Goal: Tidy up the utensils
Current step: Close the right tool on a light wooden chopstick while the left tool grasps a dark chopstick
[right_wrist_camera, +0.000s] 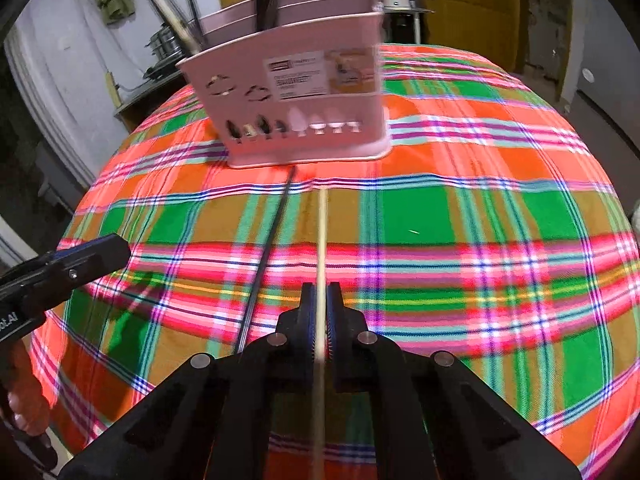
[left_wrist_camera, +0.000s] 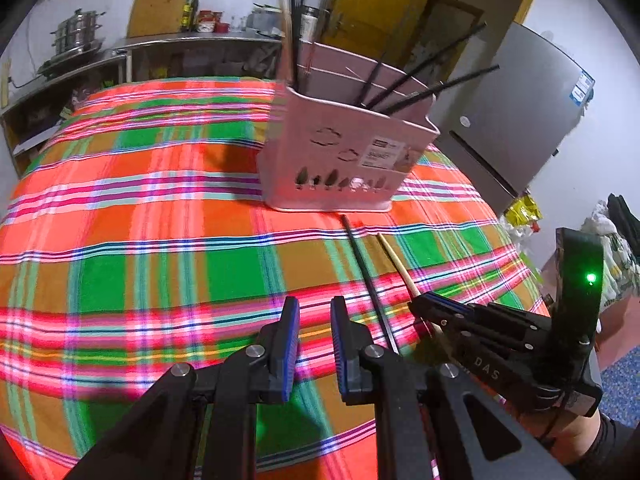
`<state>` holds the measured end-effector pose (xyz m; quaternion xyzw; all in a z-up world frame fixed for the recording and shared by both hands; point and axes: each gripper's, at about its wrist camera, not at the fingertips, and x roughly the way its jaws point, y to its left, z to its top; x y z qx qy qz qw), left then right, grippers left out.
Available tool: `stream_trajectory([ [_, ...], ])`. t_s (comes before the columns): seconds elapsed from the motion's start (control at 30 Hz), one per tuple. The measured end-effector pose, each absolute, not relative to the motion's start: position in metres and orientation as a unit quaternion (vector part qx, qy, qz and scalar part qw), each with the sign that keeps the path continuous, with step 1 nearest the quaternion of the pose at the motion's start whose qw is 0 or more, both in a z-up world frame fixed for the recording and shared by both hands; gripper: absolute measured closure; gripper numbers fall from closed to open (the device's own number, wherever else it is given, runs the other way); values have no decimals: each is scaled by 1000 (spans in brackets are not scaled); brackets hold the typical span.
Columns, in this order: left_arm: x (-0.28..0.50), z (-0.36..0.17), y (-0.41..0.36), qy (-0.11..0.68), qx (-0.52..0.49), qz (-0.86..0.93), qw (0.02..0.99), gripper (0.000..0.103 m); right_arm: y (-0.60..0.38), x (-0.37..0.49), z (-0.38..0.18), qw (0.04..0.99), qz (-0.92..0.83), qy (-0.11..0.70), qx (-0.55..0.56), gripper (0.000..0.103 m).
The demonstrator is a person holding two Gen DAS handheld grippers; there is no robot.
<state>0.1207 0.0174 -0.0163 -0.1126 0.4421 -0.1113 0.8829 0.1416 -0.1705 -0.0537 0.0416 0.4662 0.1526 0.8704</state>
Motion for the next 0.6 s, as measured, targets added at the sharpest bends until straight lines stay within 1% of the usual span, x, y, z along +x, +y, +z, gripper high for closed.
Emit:
stream_trajectory([
  [0.33,165,-40,-35,478,-103,-137,861,88,-202,137,-55,870,135,469,69,98],
  [0.47,179,-52,-44,493,-98,-125,856,88,-205,136,-56,870,136,468,73,98],
  [0.57,178,-54,-47,485,-86,-126,861,88,-205,135,-56,870,136,468,73,98],
  [0.6,176,-55,-47,483,-75,-123,864,93,-205,135,-56,870,136,468,74,98],
])
